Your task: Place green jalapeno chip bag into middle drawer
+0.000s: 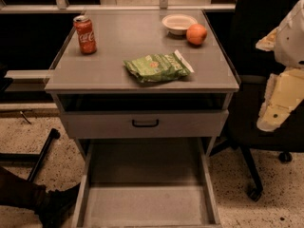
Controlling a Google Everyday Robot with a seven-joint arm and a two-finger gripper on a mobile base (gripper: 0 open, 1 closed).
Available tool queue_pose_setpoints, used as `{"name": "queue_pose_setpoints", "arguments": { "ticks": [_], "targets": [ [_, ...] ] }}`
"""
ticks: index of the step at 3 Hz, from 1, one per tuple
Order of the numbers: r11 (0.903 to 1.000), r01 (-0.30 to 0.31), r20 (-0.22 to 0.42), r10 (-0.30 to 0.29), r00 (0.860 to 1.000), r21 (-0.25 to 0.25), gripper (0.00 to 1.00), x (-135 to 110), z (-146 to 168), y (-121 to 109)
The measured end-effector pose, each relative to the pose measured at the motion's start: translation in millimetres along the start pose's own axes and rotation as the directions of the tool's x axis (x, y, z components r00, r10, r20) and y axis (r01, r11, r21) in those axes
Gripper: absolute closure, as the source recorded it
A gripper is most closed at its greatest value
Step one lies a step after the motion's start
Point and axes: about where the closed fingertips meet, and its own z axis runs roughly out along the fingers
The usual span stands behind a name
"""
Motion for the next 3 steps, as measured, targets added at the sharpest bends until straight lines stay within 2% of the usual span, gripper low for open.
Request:
{"name": "queue_pose_setpoints", "arguments": {
  "ticks": [1, 2, 3],
  "targets": [
    [0.9975, 0.066, 0.076, -0.063, 0.995, -0.027, 0.0, -41.1, 33.9, -17.4],
    [0.9864, 0.151, 0.157, -0.139, 0.978, -0.066, 0.0, -93.1, 76.8, -44.1],
    [0.9702, 0.198, 0.263, -0.157, 0.952, -0.14, 0.0, -127.8, 120.9, -63.6]
  ]
}}
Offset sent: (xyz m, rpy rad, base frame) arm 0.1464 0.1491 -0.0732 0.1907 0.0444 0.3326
